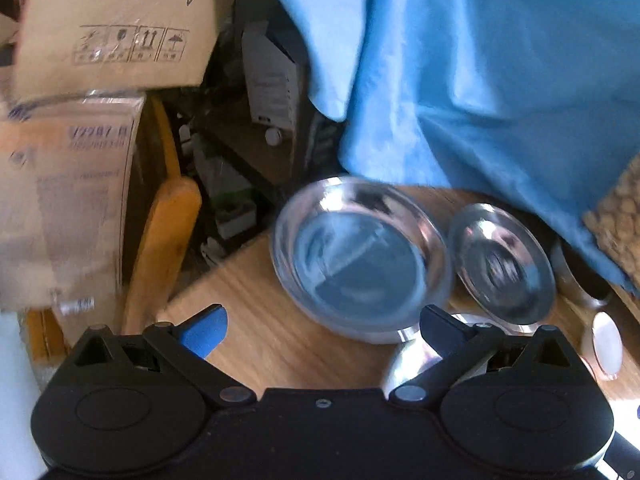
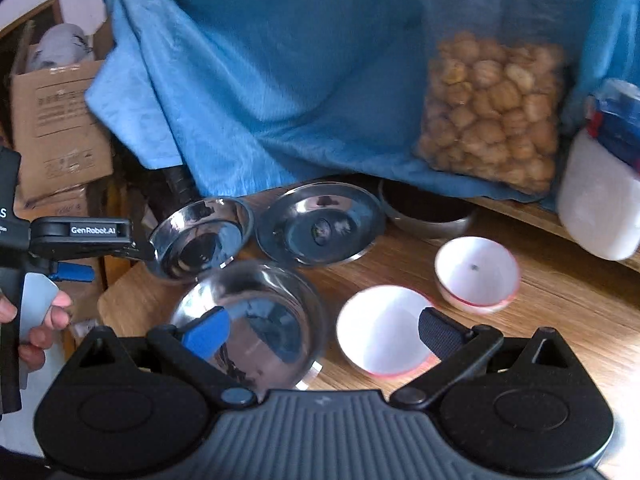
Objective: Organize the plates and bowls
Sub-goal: 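Move the left tool to the large steel plate while the right tool approaches its rim, then close the left and right tools on the large steel plate's rim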
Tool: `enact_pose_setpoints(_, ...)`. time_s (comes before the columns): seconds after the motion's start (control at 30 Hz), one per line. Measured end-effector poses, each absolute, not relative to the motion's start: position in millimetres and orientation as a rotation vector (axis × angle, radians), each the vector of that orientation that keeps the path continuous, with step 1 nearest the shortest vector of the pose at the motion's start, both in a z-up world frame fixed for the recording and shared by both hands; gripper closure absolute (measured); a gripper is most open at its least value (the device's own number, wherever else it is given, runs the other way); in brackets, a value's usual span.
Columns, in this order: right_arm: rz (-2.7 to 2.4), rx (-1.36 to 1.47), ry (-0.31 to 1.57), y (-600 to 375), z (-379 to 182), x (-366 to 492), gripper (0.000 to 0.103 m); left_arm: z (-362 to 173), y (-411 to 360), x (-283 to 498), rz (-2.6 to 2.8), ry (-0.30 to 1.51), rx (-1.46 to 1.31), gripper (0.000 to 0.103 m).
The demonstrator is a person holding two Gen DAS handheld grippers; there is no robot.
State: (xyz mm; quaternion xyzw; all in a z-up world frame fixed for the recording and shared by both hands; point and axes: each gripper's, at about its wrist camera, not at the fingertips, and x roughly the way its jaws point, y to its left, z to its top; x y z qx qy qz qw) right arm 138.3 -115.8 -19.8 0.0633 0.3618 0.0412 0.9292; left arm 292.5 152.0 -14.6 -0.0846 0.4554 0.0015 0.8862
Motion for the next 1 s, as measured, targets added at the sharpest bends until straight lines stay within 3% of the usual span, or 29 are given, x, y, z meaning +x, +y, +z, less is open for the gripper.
enact_pose_setpoints(0.3,0.097,0.161,0.844,-68.7,-23.0,207.2,0.0,-37.4,185.4,354.0,-0.094,0.995,-0.137,0.001)
enact_pose_setpoints(0.6,0.184,0.303,0.951,-53.1,-33.4,252.3,0.004,-55.3,182.9,350.5,-0.164,1.052,-0.072,0.002)
enact_pose_setpoints(0.7,0.211,0.391,0.991,-52.1,-38.9,268.0,0.01,-59.1,188.2,350.5,-0.166,1.085,-0.104,0.01)
enact_pose_setpoints(0.77,0.217,0.45,1.013,-51.8,-41.8,276.6,0.014,-62.7,192.4,351.9,-0.179,1.112,-0.138,0.022)
enact_pose_setpoints(1.0,0.194,0.484,1.057,-38.3,-58.2,297.4,0.031,-65.7,198.3,354.2,-0.171,1.113,-0.183,0.033)
